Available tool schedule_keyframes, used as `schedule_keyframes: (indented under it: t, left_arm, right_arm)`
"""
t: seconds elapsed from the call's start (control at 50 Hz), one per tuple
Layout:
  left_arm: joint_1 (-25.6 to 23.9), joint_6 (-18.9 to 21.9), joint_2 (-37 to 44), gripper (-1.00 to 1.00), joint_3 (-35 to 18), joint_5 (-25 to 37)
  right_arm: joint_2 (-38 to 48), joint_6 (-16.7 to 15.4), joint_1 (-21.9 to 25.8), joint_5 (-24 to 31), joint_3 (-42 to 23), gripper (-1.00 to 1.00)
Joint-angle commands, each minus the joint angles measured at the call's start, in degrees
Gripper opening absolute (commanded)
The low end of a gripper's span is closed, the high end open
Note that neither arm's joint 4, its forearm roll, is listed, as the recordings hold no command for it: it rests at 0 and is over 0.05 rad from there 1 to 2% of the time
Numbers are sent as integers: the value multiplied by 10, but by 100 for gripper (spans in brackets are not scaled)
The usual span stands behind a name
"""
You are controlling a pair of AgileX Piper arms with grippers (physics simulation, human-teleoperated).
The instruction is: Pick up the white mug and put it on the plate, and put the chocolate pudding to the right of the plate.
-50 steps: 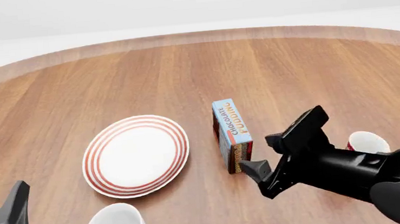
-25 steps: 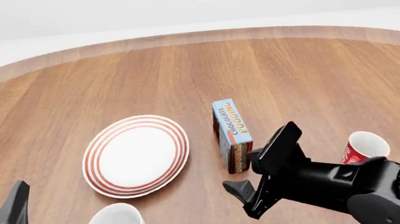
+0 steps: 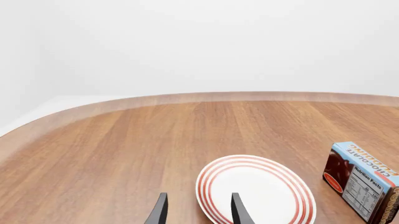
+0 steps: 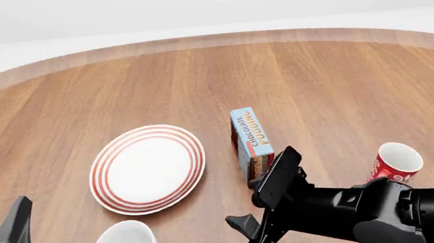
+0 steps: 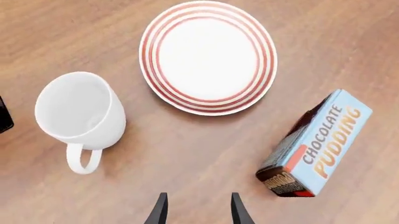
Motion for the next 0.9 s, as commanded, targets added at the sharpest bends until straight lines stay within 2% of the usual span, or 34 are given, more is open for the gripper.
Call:
schedule_keyframes:
  t: [0.02,0.36,0.9]
  left_arm:
    - [0,0,0,100,0,0]
    - [0,0,0,100,0,0]
    - [0,0,0,100,0,0]
  right_arm:
    - [19,4,24,1,-7,100]
    - [79,20,74,2,-40,100]
    - [135,46,131,-3,-54,100]
